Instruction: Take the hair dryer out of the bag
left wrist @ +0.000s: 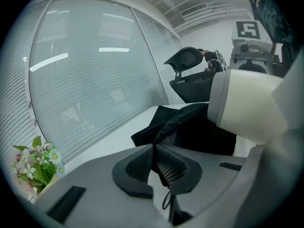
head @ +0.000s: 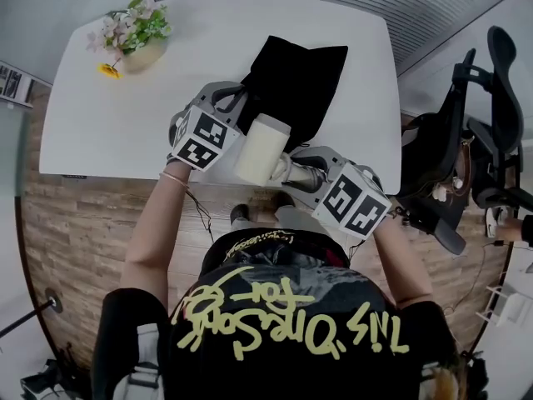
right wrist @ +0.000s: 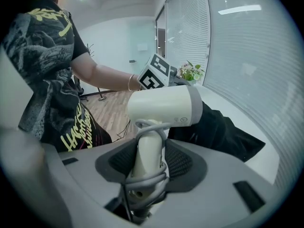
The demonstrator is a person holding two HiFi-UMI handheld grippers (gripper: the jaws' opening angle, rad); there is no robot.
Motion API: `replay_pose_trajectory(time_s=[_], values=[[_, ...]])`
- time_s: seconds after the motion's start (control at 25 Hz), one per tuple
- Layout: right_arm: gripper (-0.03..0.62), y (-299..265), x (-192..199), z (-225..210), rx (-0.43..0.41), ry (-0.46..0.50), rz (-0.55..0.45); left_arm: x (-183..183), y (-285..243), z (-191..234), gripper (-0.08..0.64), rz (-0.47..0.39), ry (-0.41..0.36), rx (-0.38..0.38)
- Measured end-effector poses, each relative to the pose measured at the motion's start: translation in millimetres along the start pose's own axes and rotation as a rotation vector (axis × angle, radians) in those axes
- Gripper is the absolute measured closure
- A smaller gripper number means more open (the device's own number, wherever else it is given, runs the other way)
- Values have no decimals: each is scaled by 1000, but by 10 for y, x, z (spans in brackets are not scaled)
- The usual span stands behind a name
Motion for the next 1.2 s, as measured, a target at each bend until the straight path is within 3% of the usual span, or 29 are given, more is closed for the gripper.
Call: replay_pose_trajectory(time_s=[0.64, 0.92, 1.2], values=[[403, 269, -392, -170, 85, 14, -60, 77, 123, -143, 546, -10, 16, 24], [403, 343, -501, -290, 94, -9, -102, 144, 213, -199, 546, 8, 0, 16], [403, 319, -572, -501, 107, -2, -115, 129, 314, -258, 549, -4, 34, 15]])
Point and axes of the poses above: the fingertips, and each gripper's own axes: y backward along the fingers, z to its left, x out of its underside, the point moved 2 cm from there along y, backward along the fingers, and after that the axes turned 13 degrees about -z, right-handed, at the moved point
